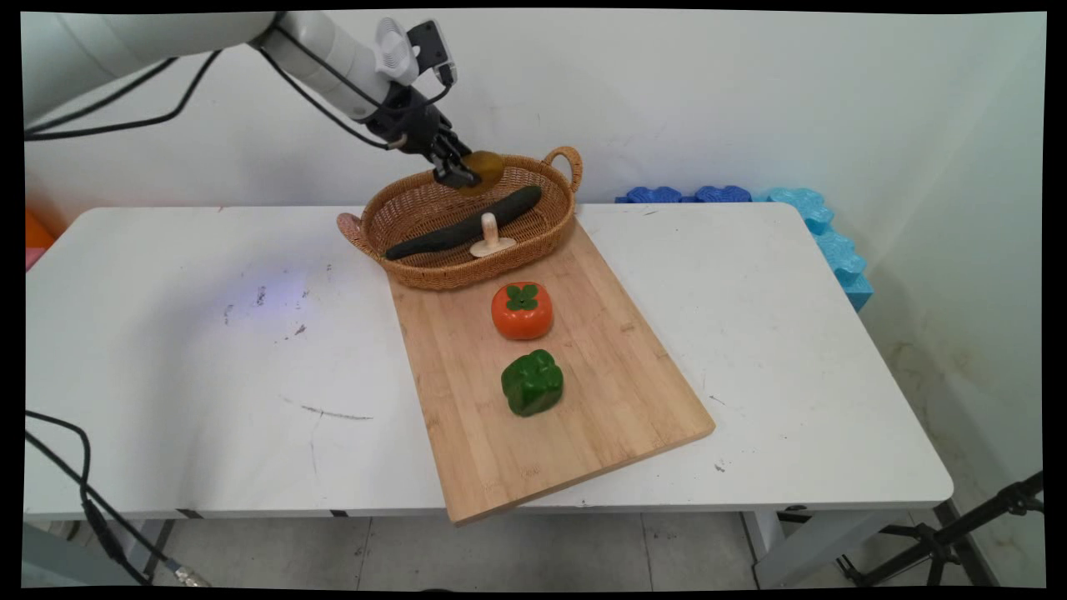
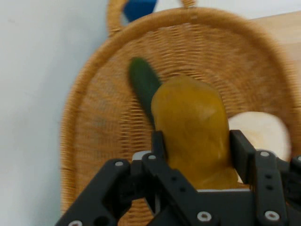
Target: Place the picked object on the cutting board
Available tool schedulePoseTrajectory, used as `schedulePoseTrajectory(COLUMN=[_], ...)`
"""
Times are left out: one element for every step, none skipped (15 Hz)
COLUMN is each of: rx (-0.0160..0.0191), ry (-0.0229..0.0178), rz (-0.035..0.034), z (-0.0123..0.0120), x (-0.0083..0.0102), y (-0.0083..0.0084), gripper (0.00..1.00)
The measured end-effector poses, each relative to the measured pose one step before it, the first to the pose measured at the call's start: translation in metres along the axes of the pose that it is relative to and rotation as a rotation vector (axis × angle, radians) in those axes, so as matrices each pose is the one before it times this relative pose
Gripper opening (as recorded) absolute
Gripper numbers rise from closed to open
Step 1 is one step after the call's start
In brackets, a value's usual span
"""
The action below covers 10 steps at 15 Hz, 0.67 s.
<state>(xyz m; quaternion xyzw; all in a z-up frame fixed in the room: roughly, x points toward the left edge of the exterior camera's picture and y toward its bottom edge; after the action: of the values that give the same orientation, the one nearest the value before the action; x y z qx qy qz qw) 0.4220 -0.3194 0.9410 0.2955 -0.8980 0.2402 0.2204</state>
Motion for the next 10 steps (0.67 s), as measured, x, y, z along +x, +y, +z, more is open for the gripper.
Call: schedulePoseTrajectory(rx=[-0.01349, -0.01218, -0.01452, -0.01523, -0.01374, -0.01598, -0.01575, -0.01387, -0.01542, -0.01499], ry=[0.00252, 0.00107, 0.0011, 0.00005, -0.00029, -0.00116, -0.00224, -0.00274, -0.00376, -0.00433], rz=[-0.00573, -0.0049, -0.00777, -0.0066, -0.00559, -0.00761, -0.00767, -0.00596, -0.00807, -0.00818], z=[-0.00861, -0.007, -0.00758, -0.00665, -0.00504, -0.00521, -0.00441, -0.003, -0.00293, -0.00218], x=[-0.00011, -0.00058, -0.00068, -0.00088, -0.00083, -0.00135, -0.00171, -0.00149, -0.00202, -0.00215], y=[0.01067, 0.00978, 0.01129, 0.01164, 0.01007, 0.01165, 0.01145, 0.00976, 0.01099, 0.01059], gripper=[0.0, 0.0, 0.0, 0.0, 0.0, 0.0, 0.0, 0.0, 0.0, 0.0])
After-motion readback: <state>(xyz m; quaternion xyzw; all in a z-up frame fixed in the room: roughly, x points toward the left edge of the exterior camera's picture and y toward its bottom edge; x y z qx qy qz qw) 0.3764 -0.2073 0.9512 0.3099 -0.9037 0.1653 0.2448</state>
